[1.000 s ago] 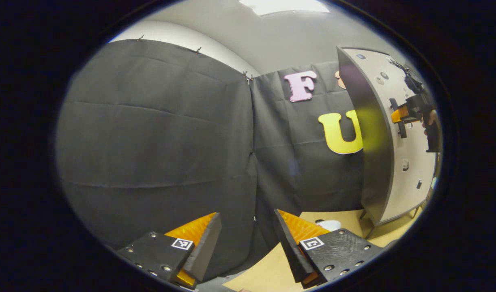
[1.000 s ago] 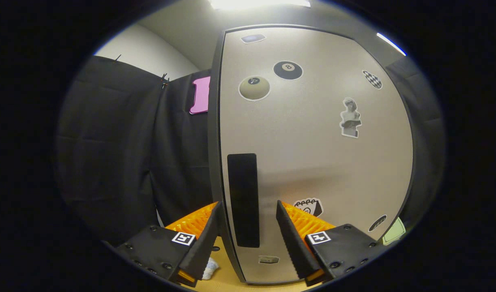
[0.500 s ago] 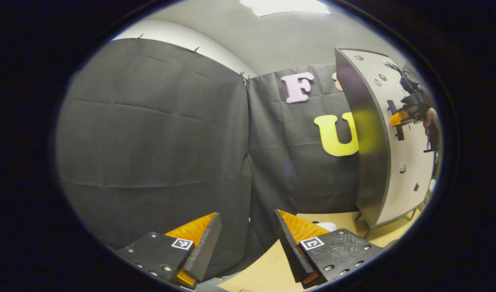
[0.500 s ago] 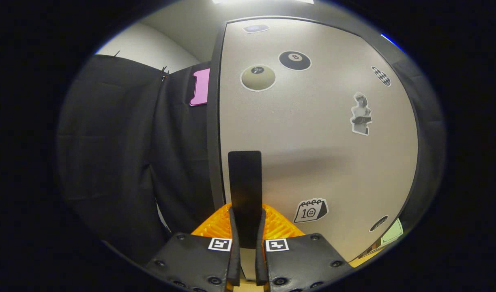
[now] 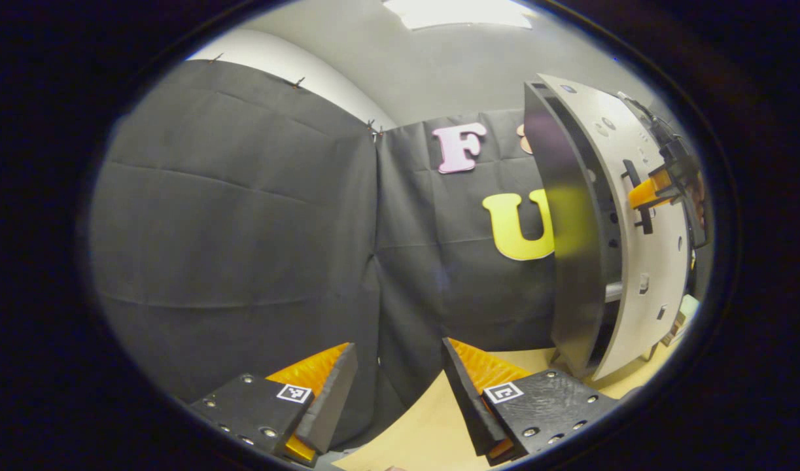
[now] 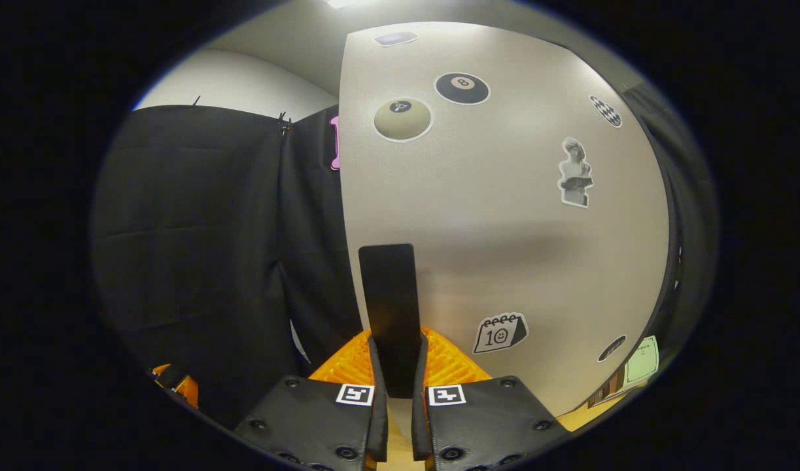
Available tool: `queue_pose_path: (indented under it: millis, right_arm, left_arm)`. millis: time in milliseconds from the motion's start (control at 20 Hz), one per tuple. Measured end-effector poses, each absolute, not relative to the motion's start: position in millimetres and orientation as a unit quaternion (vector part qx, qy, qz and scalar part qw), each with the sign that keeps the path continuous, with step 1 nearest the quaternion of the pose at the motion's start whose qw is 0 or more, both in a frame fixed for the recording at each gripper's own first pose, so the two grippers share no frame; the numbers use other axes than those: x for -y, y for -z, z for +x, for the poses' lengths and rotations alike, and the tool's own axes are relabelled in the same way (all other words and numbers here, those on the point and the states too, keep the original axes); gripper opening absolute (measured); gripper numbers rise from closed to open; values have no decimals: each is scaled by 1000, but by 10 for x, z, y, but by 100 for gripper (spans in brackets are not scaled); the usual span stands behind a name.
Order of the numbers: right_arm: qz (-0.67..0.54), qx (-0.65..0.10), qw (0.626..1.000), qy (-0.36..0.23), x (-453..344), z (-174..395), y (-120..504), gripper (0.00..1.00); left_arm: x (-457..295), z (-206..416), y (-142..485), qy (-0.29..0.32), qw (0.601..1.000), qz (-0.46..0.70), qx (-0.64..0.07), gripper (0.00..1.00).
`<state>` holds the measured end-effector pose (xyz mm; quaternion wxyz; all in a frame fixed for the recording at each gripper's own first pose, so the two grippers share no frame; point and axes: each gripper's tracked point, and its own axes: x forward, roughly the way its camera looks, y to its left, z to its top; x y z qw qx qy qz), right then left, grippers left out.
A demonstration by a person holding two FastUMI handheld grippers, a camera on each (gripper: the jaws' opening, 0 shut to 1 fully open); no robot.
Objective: Open the cabinet door with the right hand, grasp the bottle in the cabinet with the left hand and place it on the coaster, then close the cabinet door with the right hand.
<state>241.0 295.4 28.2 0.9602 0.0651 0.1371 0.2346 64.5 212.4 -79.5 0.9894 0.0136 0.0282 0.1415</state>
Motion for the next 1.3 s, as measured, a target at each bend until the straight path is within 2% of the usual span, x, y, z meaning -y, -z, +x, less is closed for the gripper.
queue_pose_path:
  millis: [500, 800, 1050, 1300]
  right_arm:
    - [94, -158, 922, -341, -2778, 2443, -330, 16]
    - [84, -168, 900, -394, -2723, 2438, -337, 16]
    - [87, -173, 886, -422, -2639, 2428, -333, 16]
    - [90, -168, 885, -425, -2572, 2437, -342, 16]
  left_arm:
    - [-927, 670, 543, -90, 996, -4, -26, 79]
    - [-518, 627, 426, -89, 996, 9, -22, 78]
    - [-153, 657, 335, -78, 997, 6, -16, 78]
    - [327, 710, 279, -47, 999, 8, -13, 78]
